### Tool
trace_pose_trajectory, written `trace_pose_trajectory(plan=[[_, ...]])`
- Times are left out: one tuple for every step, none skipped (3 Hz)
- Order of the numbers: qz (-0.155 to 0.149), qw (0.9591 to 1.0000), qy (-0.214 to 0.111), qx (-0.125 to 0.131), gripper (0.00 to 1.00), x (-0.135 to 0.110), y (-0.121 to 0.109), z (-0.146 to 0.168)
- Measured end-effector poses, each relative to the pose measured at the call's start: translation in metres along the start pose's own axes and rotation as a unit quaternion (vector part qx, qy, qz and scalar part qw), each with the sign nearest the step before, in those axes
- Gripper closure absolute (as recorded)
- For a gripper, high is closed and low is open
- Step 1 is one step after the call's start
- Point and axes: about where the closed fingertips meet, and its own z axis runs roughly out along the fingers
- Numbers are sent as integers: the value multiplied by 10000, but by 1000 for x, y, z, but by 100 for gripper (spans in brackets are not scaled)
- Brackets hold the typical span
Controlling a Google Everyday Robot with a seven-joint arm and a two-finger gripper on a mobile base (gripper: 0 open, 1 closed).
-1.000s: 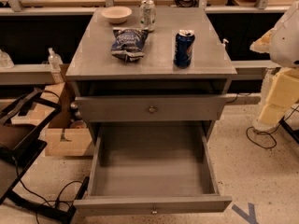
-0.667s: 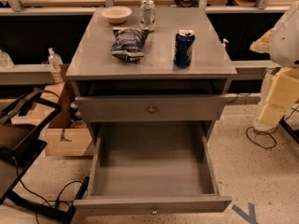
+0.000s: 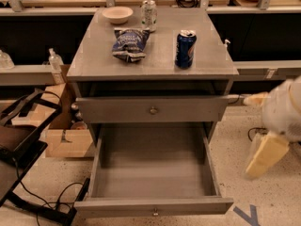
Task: Close middle drawer
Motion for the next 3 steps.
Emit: trace_pose_trajectory(plan=[[348, 9977, -543, -204, 0, 35, 26, 66], [593, 9930, -941, -383, 0, 57, 42, 133], [731, 9870, -1281, -646, 0, 70, 48, 173]])
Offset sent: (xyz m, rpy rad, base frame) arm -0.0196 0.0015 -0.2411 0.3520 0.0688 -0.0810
